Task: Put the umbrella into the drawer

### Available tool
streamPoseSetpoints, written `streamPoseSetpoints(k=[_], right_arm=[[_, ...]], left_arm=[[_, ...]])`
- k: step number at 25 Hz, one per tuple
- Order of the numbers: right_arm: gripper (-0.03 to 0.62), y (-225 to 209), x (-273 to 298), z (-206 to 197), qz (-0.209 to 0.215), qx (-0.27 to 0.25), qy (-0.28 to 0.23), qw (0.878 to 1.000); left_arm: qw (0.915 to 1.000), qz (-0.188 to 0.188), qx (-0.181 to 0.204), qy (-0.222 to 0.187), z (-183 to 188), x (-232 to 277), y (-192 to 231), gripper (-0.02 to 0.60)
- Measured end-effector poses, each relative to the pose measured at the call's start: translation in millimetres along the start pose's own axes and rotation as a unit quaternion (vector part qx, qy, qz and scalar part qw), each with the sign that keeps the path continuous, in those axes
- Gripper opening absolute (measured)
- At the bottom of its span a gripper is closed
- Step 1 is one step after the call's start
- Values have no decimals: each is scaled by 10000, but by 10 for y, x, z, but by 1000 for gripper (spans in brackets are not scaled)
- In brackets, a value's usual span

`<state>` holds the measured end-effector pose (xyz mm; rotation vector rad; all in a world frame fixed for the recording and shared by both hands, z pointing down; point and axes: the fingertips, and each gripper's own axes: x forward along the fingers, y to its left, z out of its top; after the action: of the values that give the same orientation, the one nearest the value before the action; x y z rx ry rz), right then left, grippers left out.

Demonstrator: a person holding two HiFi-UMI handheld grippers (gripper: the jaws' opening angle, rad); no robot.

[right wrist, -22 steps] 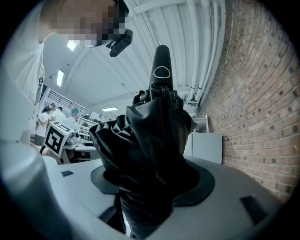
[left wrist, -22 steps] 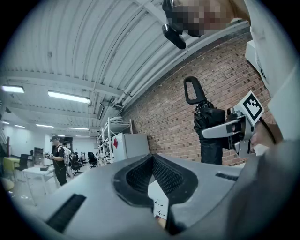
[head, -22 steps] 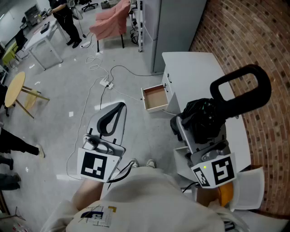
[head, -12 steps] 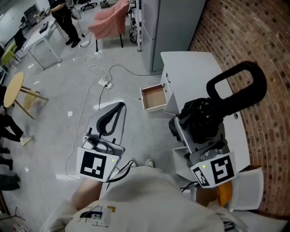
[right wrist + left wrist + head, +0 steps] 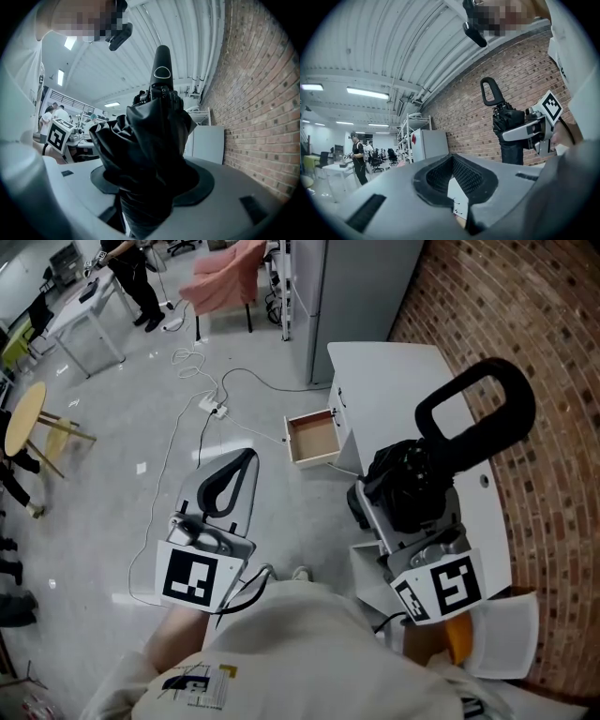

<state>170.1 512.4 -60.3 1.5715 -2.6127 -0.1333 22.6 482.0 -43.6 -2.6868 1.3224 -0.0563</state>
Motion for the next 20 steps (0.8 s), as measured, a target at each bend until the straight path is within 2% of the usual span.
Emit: streamPoseSetpoints(k=[9,14,20], right_arm=[[275,-264,-68,-195,223,-31,106,9997],[275,-287,-45,-279,409,-47,165,9990],[275,-268,49,-371,418,2,140,9990]], left_arm=[[9998,177,43,105,-89,146,-255,8],[9993,342,97,106,-90,142,-261,8],[9992,319,195,131,-144,152,-232,8]])
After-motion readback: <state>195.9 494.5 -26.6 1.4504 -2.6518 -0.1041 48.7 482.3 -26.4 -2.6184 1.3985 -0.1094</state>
